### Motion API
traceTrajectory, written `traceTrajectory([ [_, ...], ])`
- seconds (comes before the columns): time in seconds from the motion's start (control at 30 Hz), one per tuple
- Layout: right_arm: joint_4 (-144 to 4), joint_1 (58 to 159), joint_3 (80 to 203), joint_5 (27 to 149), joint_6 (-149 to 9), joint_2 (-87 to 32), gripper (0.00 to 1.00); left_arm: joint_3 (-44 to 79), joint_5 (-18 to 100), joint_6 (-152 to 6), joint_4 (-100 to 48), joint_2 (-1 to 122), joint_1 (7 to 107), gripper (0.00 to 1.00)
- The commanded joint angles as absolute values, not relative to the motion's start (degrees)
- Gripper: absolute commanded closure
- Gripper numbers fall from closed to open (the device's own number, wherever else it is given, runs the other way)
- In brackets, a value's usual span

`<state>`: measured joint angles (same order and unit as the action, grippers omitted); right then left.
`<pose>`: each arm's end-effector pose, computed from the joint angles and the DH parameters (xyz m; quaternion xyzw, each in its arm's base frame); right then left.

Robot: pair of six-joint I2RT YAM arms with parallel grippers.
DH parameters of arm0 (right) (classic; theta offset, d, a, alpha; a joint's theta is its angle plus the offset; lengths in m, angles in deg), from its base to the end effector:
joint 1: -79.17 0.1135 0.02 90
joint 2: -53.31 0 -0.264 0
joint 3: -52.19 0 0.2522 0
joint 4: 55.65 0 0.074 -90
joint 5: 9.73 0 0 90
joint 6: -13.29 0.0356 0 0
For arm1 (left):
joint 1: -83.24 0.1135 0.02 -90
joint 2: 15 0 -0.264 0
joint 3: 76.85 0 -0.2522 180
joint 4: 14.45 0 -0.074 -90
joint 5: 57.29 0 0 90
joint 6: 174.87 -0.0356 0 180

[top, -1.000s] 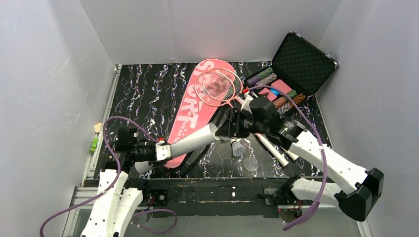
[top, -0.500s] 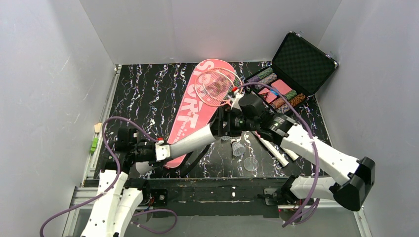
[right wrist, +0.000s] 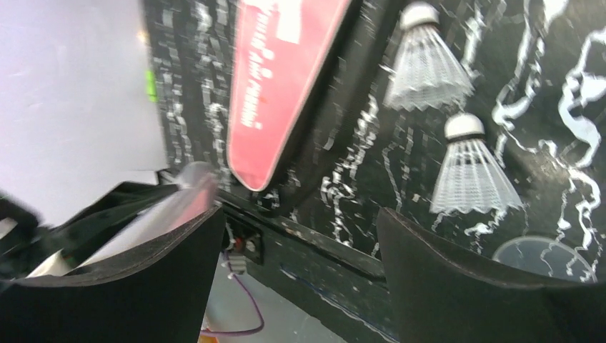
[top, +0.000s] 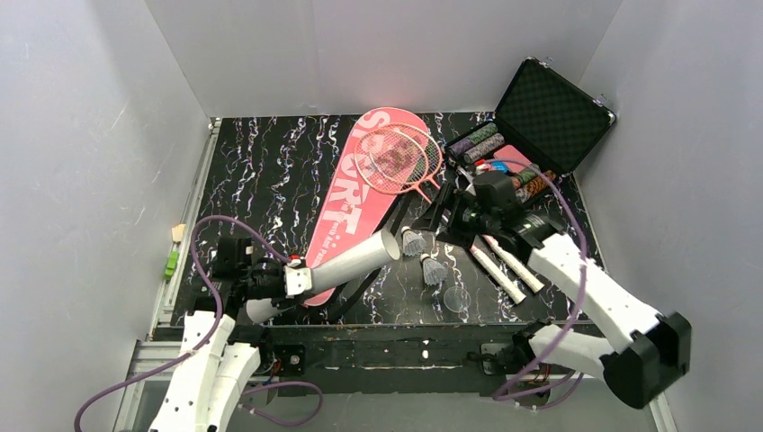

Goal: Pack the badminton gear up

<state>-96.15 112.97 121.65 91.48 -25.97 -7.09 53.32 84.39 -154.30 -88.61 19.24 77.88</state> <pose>0.1886 0.1346 0.3259 0.0806 0.8656 0.3904 0.3029 0.0918 -0.0367 0.2478 0.6199 0.6166 -0.2264 0.4292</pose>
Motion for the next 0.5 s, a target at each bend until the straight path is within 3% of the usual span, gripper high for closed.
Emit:
traceTrajectory([
  [0.0,-92.34,112.75,119.1,93.39,-23.06,-13.33,0.14,51.67,86.01,-154.69,-88.86,17.95,78.15,0.99],
  [0.47,-83.19,112.75,120.82,90.93,-16.5,-33.03,0.18,51.15,85.92,-154.31,-89.06,17.52,78.15,0.99],
])
